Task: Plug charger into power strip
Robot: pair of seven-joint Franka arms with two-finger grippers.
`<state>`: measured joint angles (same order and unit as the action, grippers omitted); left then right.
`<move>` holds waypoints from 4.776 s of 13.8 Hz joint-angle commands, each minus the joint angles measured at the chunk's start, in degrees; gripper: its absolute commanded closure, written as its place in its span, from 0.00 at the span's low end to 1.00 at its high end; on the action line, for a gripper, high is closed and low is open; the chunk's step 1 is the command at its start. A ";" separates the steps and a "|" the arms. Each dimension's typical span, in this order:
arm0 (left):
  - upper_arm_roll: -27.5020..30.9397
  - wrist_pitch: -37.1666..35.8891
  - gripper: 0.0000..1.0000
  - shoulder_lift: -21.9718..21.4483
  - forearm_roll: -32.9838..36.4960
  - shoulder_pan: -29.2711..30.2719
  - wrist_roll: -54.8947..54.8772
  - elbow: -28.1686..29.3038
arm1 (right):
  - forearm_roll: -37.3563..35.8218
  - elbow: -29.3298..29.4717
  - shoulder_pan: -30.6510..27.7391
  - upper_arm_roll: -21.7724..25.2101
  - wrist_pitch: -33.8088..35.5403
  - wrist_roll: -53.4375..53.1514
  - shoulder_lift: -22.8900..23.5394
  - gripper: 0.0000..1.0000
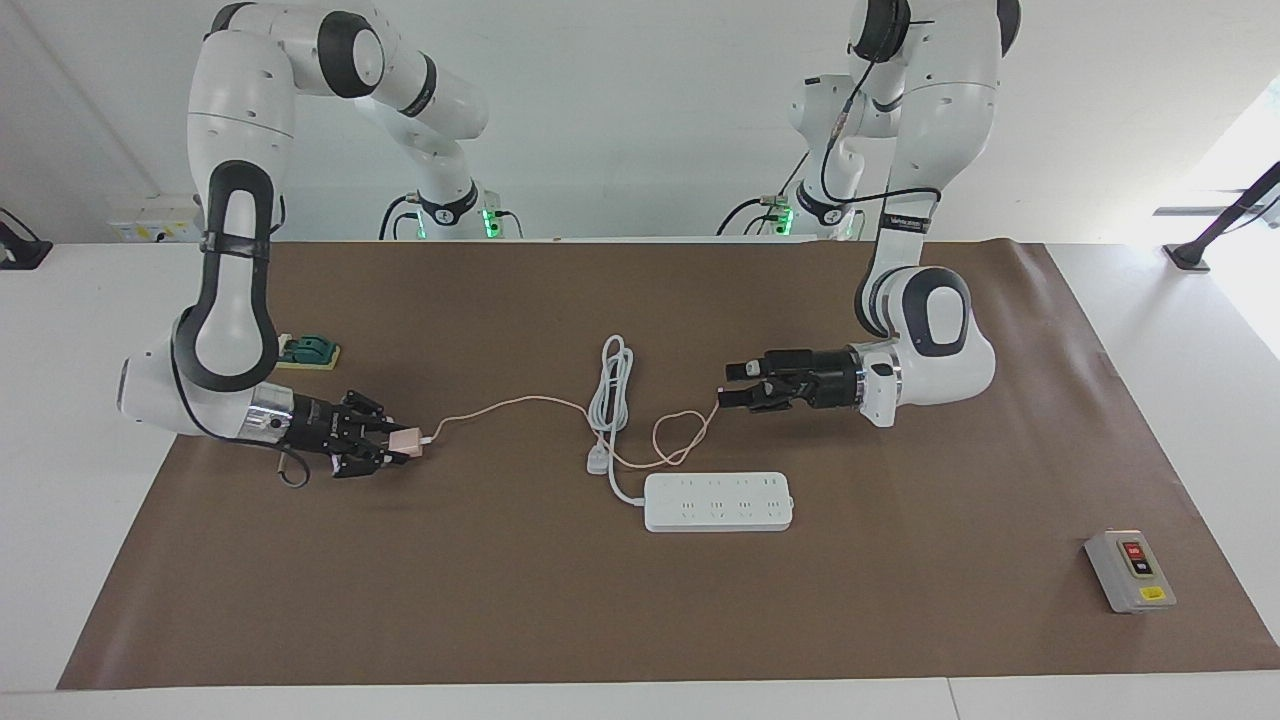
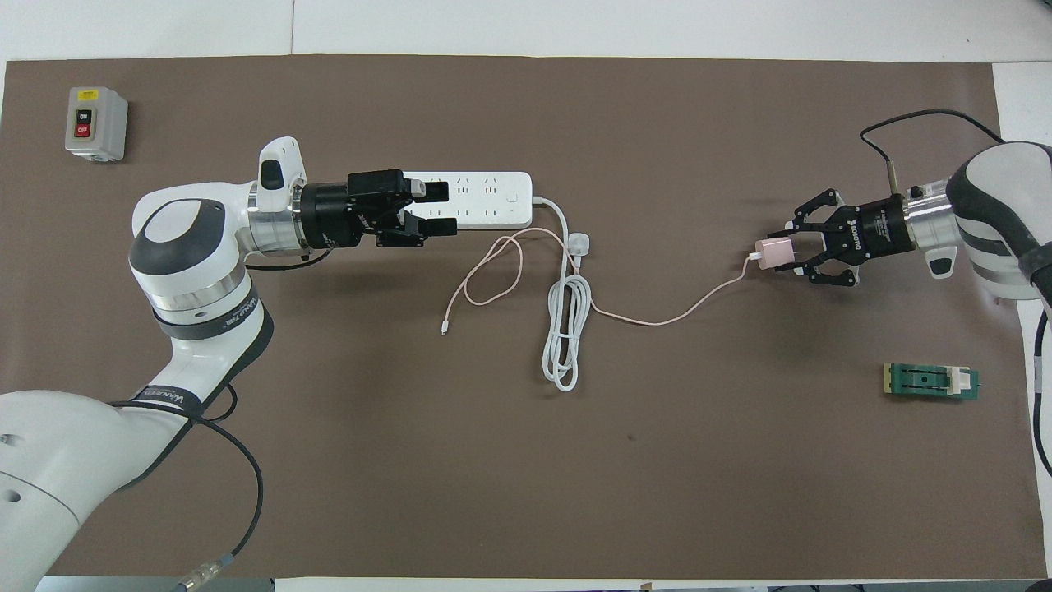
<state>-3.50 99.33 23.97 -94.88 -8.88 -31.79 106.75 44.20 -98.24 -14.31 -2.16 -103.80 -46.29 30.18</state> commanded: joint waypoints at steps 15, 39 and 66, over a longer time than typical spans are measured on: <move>0.77 0.68 0.00 1.95 -3.12 -2.63 -11.62 0.74 | 6.95 12.28 28.10 -5.22 -17.04 -32.02 -1.09 1.00; 0.95 5.85 1.00 2.40 -3.73 -2.10 -21.21 1.09 | 8.01 13.43 31.89 -5.13 -21.71 -39.75 -0.30 0.00; 7.01 -6.05 1.00 -9.74 66.66 -3.16 48.83 -26.91 | -32.93 11.85 11.93 0.66 13.18 24.70 -19.80 0.00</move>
<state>2.87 98.40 13.46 -31.02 -11.97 14.06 84.89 14.25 -84.20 -2.08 -2.27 -91.21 -30.41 13.10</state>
